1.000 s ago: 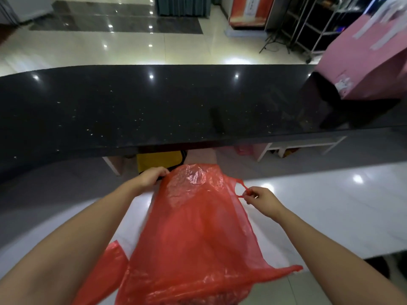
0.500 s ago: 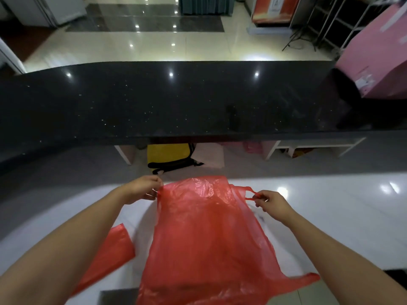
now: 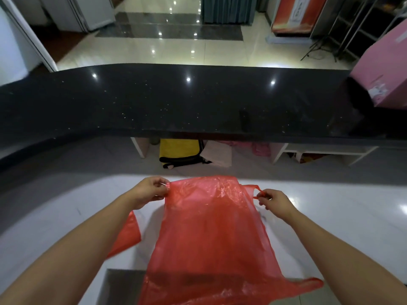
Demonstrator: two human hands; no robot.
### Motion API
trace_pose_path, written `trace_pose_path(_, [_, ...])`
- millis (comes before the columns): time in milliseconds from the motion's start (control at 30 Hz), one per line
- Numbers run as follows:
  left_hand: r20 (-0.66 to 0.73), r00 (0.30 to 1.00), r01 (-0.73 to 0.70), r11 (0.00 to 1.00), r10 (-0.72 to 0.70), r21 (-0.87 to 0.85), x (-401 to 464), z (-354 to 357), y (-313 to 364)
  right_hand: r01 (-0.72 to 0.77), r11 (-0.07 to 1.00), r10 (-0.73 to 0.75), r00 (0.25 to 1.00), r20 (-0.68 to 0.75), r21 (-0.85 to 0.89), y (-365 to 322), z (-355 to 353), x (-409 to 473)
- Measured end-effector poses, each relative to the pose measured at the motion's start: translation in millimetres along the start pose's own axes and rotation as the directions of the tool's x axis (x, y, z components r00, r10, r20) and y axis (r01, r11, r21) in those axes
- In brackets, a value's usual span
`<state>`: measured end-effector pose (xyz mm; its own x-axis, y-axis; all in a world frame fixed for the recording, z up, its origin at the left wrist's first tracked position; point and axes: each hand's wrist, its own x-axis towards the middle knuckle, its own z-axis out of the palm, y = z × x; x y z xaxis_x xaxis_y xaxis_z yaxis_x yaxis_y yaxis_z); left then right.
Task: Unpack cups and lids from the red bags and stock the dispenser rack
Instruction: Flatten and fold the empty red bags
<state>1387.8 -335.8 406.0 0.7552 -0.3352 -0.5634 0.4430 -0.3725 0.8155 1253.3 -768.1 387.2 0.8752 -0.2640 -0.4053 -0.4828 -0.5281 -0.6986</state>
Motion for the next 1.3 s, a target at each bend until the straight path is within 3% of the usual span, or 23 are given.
trace_pose_path(167, [-0.259,0.965,-0.010,0.998,0.026,0.060,-2.0,-5.8,3.4,0.033,0.992,-0.035,0.999,-0.016,-0.120,-3.8,-4.5,3.2])
trace_pose_path(300, [-0.575,0.815,0.049,0.981,0.068,0.187,-3.9,-51.1,5.9,-0.101,0.954,0.028,0.967,-0.254,-0.281,23.3,-35.3,7.6])
trace_pose_path(367, [-0.628,0.773,0.080,0.966,0.096,0.246,-2.7,-68.6,7.1,-0.140,0.955,0.051,0.946,-0.321,-0.262,34.7,-49.5,10.2])
trace_pose_path(500, [-0.591,0.788,0.077,0.926,0.169,0.368,8.4,-63.0,16.3,-0.177,0.961,0.083,0.916,-0.391,-0.210,33.4,-55.9,21.9])
trace_pose_path(733, [-0.542,0.828,-0.006,0.970,0.140,0.242,30.7,-43.7,14.1,-0.184,0.978,0.144,0.938,-0.314,-0.102,25.8,-60.9,23.3])
trace_pose_path(833, [-0.505,0.856,-0.021,0.983,0.111,0.181,33.7,-32.4,12.9,-0.184,0.979,0.139,0.915,-0.379,-0.084,22.1,-53.8,17.0])
trace_pose_path(967, [-0.485,0.860,0.017,0.941,0.159,0.338,24.7,-18.7,5.5,-0.074,0.965,-0.025,0.928,-0.372,-0.251,14.4,-33.1,2.5])
trace_pose_path(1167, [-0.380,0.905,0.022,0.871,0.191,0.491,-1.0,-0.9,-20.9,0.126,0.913,-0.211,0.960,-0.182,-0.388,-15.6,2.1,1.4])
trace_pose_path(1300, [-0.351,0.916,0.029,0.842,0.193,0.539,-21.8,1.0,-35.3,0.315,0.828,-0.381,0.923,-0.053,-0.464,-49.0,29.6,6.5])
